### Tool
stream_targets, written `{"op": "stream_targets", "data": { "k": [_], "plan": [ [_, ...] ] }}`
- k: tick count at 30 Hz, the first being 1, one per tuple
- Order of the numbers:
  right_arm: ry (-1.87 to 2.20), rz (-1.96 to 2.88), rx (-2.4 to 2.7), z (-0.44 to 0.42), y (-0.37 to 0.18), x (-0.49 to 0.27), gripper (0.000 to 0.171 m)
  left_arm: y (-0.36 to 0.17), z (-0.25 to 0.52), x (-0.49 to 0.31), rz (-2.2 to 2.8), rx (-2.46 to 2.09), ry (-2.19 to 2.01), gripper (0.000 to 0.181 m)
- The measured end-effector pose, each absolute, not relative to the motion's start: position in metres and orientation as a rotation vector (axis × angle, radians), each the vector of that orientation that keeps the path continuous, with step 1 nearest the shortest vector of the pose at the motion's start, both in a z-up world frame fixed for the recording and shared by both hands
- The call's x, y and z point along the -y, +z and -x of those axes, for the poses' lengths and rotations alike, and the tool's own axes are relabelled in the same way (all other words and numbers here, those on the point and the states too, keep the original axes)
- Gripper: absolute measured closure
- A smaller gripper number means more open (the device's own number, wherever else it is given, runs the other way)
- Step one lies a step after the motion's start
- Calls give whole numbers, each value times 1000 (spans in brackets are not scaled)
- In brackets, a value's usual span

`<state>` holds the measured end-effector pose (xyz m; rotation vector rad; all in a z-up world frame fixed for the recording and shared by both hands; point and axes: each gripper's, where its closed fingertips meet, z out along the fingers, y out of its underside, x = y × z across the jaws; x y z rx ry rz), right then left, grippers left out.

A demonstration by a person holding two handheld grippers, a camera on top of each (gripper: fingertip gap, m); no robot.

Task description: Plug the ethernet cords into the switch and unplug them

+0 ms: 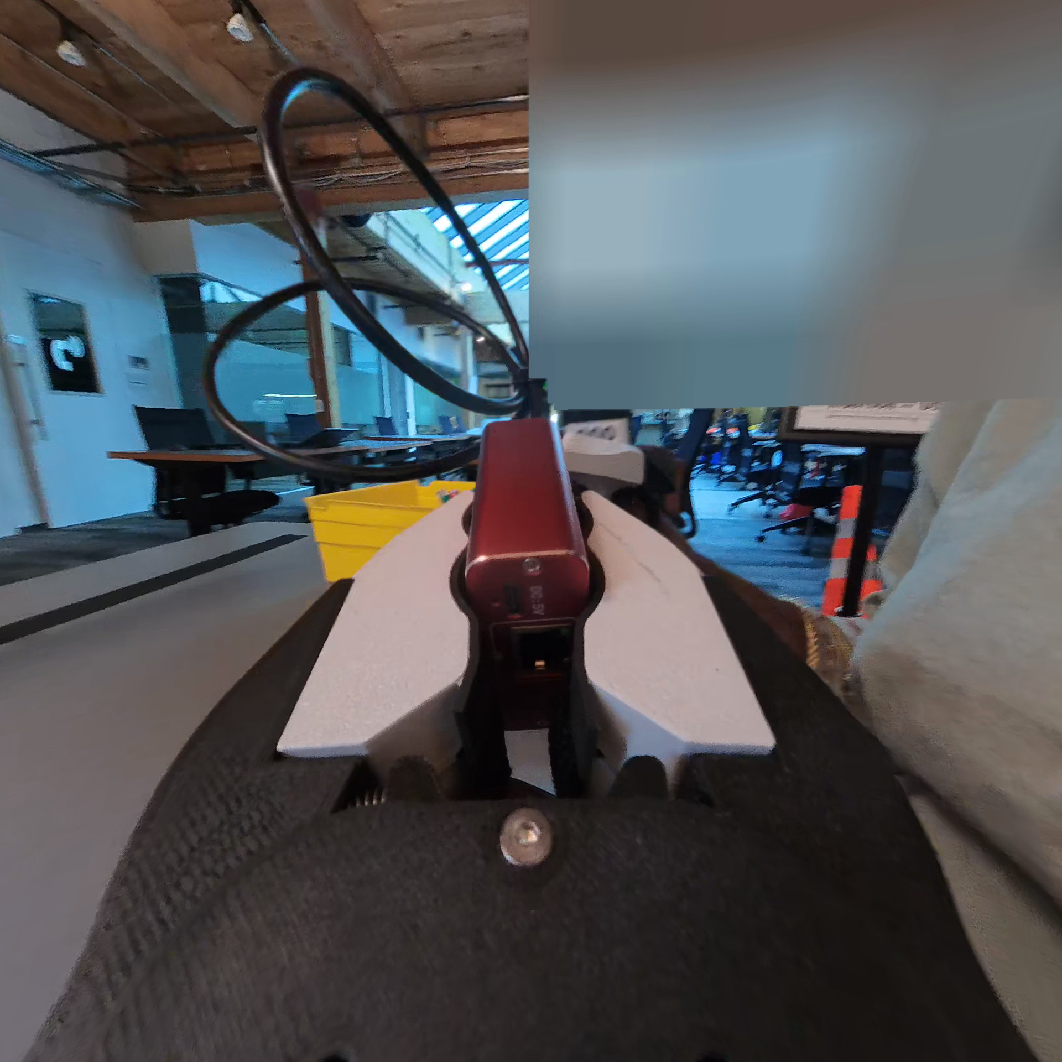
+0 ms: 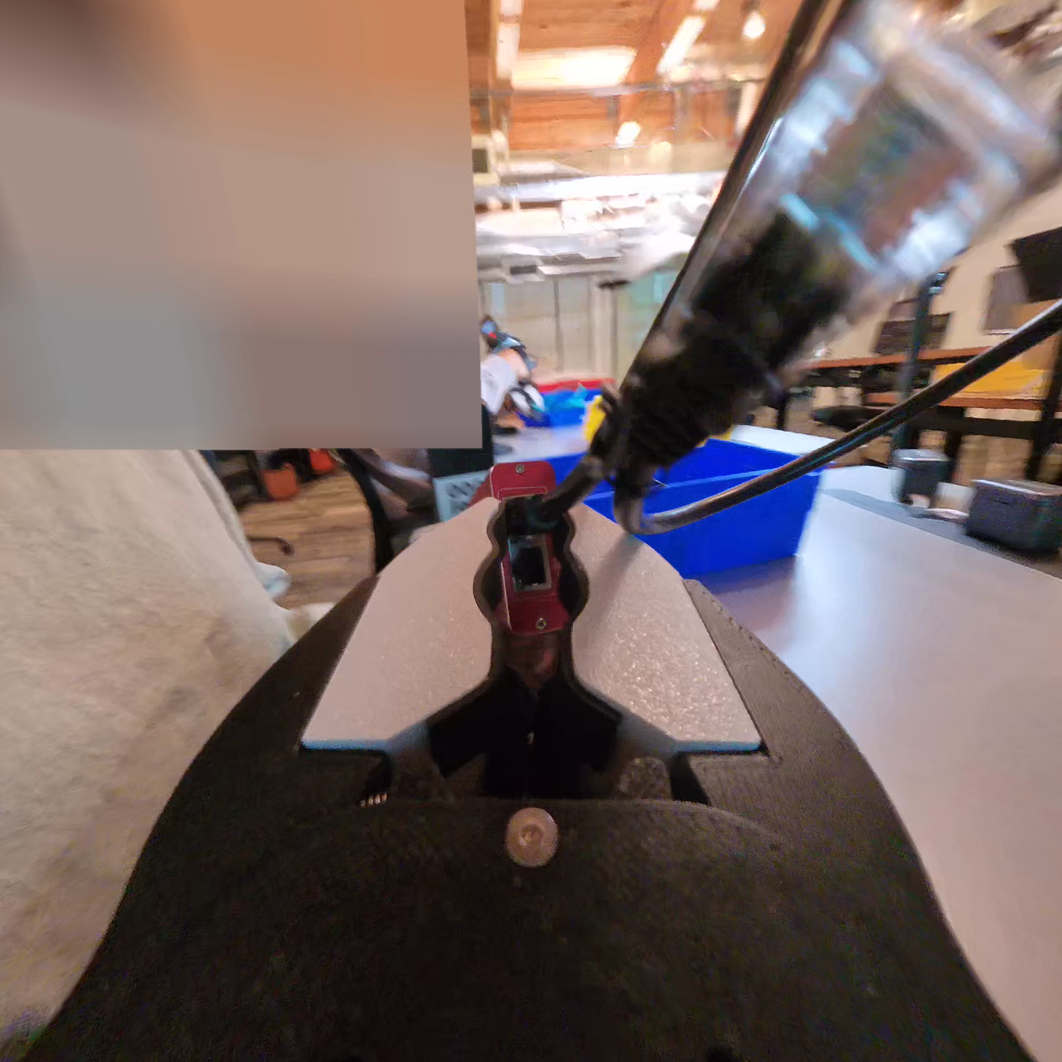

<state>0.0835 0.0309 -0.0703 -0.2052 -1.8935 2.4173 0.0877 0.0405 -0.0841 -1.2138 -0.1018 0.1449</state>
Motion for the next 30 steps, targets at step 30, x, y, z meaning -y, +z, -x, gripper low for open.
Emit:
{"op": "stream_targets", "data": {
  "k": [30],
  "plan": [
    [828,1259,1368,-59,-89,-376,157,-60,-84,-8,946,165,-138,151]
  ]
}}
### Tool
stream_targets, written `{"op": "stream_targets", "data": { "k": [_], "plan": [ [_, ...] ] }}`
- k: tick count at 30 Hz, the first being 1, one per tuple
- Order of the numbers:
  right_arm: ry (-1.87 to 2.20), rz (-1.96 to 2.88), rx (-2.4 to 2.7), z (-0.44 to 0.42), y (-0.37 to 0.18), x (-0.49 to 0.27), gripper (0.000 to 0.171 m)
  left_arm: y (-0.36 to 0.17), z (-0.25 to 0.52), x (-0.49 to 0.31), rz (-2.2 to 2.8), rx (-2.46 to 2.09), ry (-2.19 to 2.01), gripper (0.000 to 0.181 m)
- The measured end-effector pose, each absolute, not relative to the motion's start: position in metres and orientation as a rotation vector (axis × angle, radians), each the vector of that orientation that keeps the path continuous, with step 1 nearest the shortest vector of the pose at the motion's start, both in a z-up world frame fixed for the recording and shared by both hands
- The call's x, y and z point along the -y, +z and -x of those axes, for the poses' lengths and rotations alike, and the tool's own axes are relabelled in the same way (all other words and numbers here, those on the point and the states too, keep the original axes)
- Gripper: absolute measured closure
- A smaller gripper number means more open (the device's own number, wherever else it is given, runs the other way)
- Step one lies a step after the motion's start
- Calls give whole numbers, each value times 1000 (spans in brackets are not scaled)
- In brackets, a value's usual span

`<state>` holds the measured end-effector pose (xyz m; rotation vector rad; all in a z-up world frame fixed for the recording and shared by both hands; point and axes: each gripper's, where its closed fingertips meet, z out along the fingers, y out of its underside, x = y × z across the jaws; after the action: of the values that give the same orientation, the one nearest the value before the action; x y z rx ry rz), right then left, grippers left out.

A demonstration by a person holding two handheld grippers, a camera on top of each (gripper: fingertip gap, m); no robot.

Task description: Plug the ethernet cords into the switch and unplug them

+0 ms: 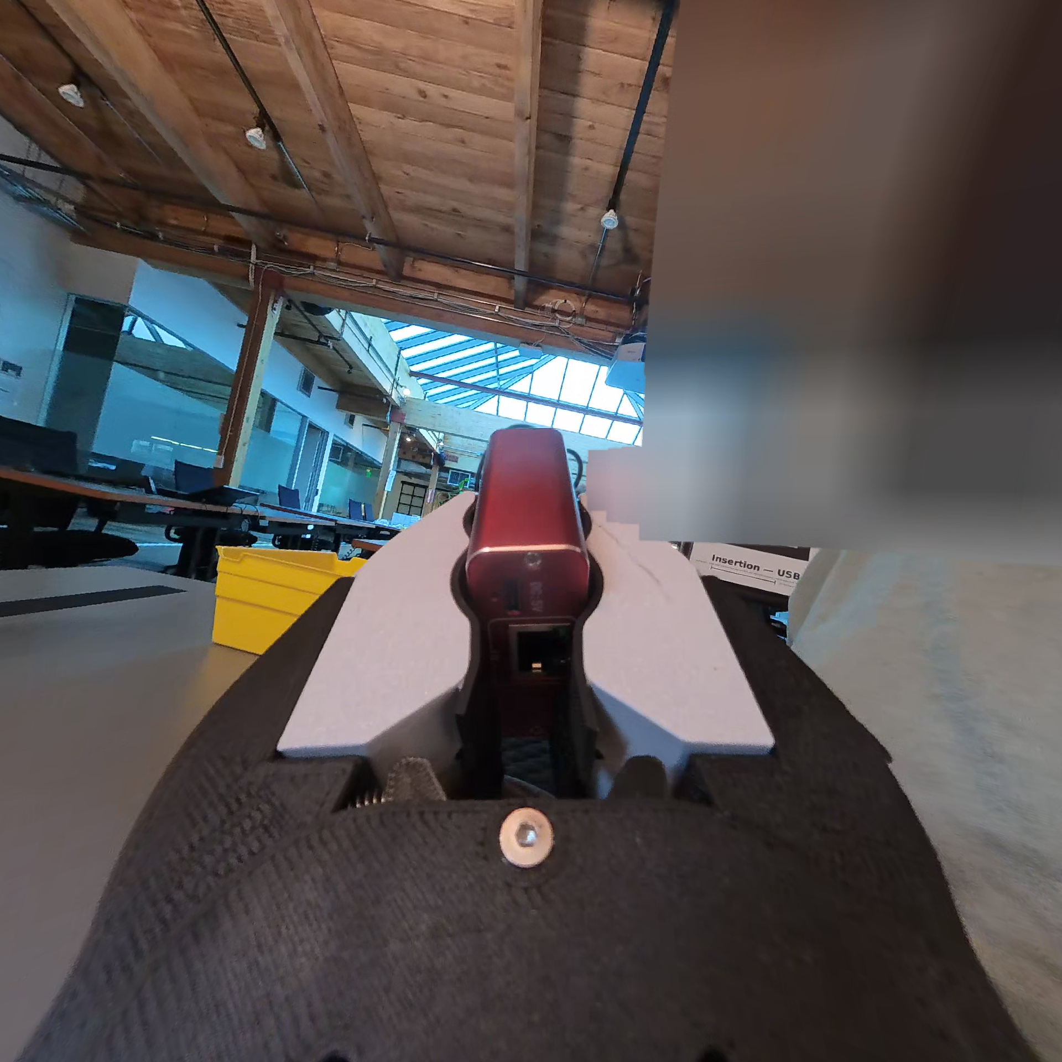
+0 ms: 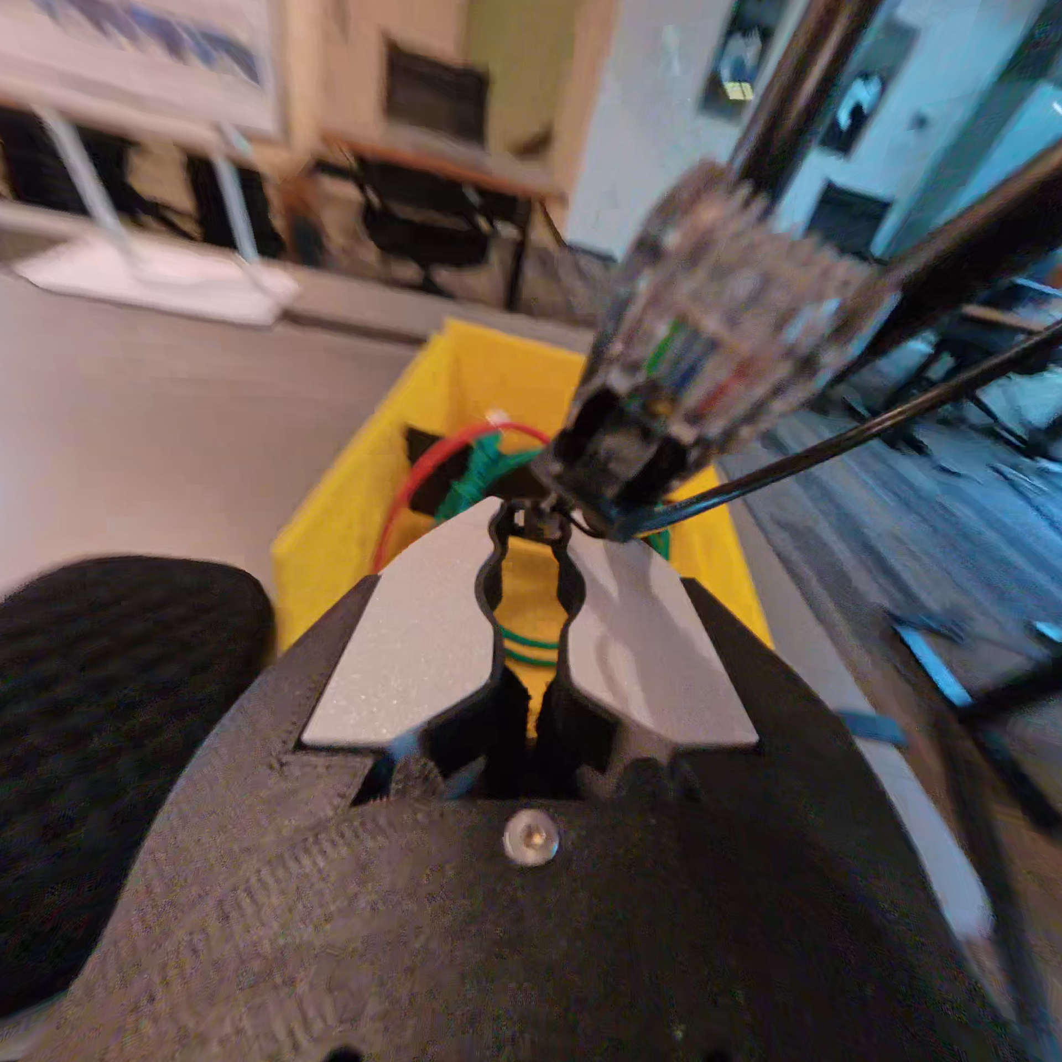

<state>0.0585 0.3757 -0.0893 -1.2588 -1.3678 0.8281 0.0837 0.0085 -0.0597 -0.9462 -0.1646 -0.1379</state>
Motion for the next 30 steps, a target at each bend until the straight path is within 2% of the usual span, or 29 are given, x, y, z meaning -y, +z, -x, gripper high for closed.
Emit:
{"op": "stream_targets", "data": {
  "k": [5,9,15,20,26,30],
  "plan": [
    [478,1474,1552,-63,-138,-394,157,-59,-81,-5,925,179,-154,152],
    [505,1484,1765,-48,-172,-369,148,-59,-80,-5,923,186,-164,152],
    [759,1331,1797,-36,-157,-339,144,-62,-80,-9,947,191,-172,152],
    [877,1184,1605,-26,-127,-337,142,-63,-80,-10,955,193,-173,152],
    [710,1167,1429,-21,-119,-360,140,-63,-80,-11,959,193,-173,152],
    [578,1074,1298,-30,-105,-376,148,-63,-80,-11,958,190,-172,152]
  ]
}}
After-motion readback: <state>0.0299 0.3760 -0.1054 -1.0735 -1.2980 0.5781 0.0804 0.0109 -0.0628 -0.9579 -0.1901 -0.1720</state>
